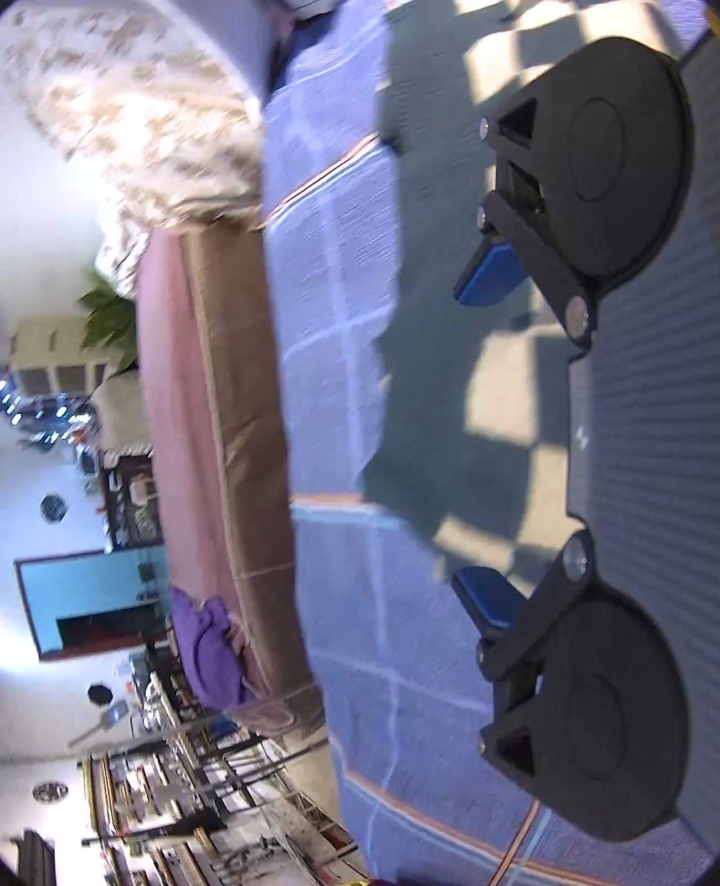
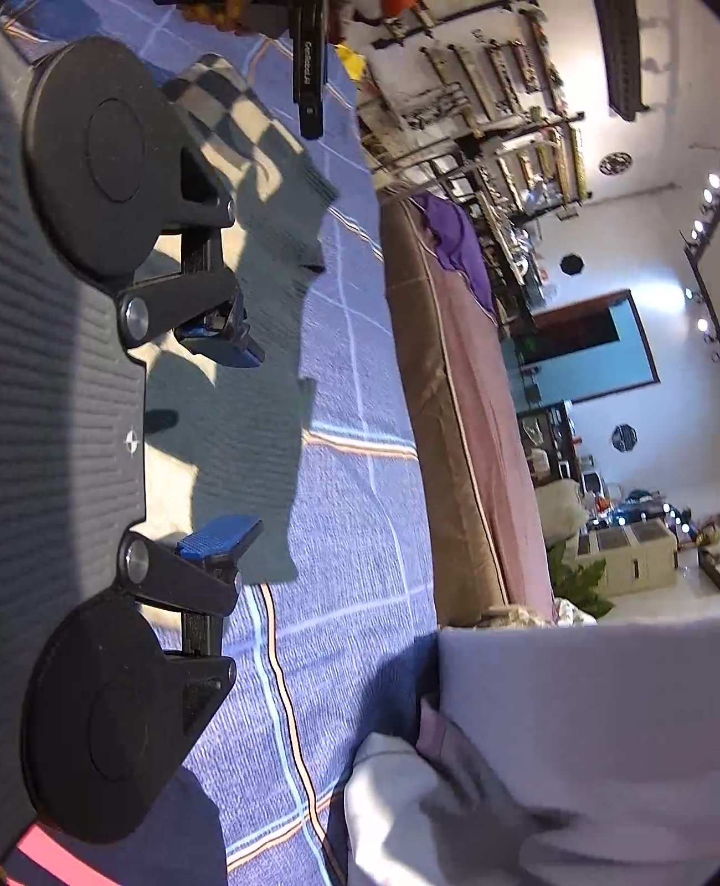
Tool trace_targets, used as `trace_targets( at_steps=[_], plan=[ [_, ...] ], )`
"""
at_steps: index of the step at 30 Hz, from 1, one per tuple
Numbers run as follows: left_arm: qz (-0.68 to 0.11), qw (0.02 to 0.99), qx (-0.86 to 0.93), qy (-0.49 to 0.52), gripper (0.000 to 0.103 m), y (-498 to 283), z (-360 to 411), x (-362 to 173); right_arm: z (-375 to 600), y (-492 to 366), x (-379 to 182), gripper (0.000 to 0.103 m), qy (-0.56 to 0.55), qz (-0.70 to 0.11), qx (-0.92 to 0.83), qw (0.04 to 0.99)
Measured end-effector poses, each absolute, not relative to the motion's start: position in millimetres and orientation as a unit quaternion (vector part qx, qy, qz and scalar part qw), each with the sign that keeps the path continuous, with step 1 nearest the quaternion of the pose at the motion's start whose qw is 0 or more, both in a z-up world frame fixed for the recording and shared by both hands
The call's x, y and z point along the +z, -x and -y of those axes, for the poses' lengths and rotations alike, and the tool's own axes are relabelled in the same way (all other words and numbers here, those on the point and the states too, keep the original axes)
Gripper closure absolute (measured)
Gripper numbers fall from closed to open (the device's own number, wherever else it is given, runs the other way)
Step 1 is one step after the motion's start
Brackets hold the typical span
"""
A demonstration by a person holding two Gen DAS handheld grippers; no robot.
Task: Fold small clothes
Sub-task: 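Release the hem and press the folded sweater flat with both grippers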
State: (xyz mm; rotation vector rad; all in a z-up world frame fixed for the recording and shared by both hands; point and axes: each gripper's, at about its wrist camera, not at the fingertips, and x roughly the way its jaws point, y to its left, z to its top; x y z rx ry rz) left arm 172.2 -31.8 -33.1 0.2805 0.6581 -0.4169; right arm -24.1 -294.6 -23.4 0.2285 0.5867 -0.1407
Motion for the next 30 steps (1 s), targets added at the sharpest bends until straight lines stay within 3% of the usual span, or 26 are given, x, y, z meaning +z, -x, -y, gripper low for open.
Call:
trace_targets(
  at_steps=[8, 15, 30],
  plan=[
    [-0.34, 0.898, -0.192, -0.202, 0.001, -135, 50, -91, 227, 4, -60, 0.0, 0.083, -0.332, -0.005, 0.939],
    [-0.358, 0.899, -0.2, -0.152, 0.0, -158, 14, -93, 281, 37, -71, 0.0, -0.009, -0.363, -0.091, 0.927],
    [-0.369, 0.899, -0.187, -0.144, 0.0, -150, -6, -79, 274, 55, -69, 0.0, 0.0, -0.351, -0.115, 0.929]
  ],
)
